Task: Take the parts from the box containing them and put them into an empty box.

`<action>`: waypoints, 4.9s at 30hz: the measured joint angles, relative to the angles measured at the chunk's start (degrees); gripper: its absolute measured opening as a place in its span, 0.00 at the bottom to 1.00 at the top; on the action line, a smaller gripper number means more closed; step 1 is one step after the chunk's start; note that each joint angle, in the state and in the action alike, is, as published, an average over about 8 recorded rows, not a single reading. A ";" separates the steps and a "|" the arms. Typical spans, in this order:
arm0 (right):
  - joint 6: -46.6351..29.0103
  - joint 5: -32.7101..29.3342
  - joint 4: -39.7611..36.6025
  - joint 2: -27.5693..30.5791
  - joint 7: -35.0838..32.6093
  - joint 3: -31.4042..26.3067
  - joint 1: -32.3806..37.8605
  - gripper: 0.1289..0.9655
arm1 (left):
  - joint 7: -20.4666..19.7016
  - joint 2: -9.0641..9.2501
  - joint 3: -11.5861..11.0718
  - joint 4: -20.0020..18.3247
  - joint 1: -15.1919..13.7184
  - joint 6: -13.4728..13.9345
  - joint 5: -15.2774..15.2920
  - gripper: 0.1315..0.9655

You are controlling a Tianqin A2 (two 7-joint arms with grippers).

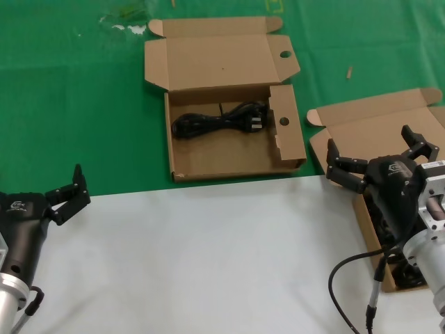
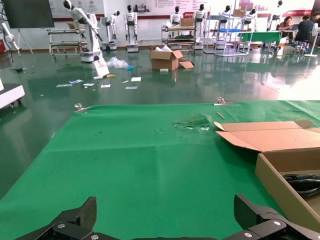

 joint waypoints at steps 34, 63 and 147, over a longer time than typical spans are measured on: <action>0.00 0.00 0.00 0.00 0.00 0.00 0.00 1.00 | 0.00 0.00 0.00 0.00 0.00 0.00 0.00 1.00; 0.00 0.00 0.00 0.00 0.00 0.00 0.00 1.00 | 0.00 0.00 0.00 0.00 0.00 0.00 0.00 1.00; 0.00 0.00 0.00 0.00 0.00 0.00 0.00 1.00 | 0.00 0.00 0.00 0.00 0.00 0.00 0.00 1.00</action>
